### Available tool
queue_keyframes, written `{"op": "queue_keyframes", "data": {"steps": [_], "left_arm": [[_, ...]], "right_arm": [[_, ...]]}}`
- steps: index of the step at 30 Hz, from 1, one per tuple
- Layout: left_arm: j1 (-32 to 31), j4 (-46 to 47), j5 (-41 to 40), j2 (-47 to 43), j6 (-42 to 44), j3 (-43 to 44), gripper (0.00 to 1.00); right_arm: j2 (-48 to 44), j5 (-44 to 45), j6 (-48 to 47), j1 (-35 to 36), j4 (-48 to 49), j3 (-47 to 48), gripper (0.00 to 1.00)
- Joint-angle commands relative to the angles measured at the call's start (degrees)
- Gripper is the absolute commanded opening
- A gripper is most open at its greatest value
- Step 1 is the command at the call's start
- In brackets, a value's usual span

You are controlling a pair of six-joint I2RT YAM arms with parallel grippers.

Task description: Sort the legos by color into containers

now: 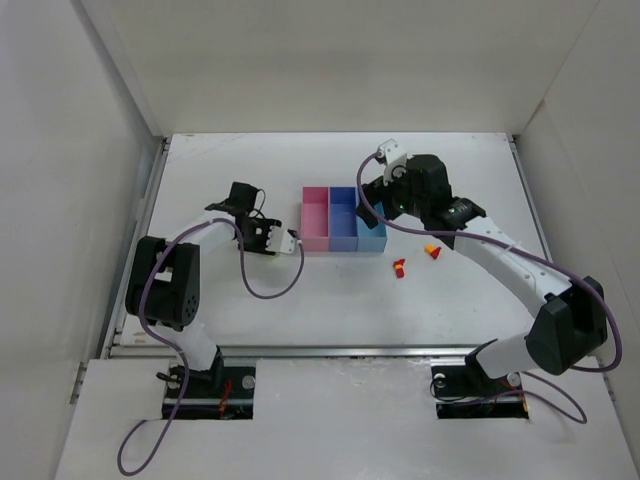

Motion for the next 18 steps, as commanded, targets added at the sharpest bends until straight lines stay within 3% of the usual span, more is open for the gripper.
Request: {"op": "queue_keyframes", "data": {"steps": [1,6,12,18], "left_arm": [[0.0,-3.4,2.1,-1.5,-4.0,2.0,0.38],[-0.5,-2.3,2.1,-1.5,-4.6,2.9,0.71],[-0.5,-2.8,5.6,0.5,-8.1,6.8,0.71],[-3.3,-1.2,4.1,-2.0,3.2,3.0,0.73]], "right_arm": [[-1.6,-0.8,0.7,0.2,0.4,-0.7,1.0],[-1.6,-0.8,1.2,0.2,0.4,-0.7,1.0],[-1.6,-0.8,1.2,0.2,0.4,-1.7,1.0],[-2.2,-0.8,1.7,0.7,0.4,-2.8,1.0]]}}
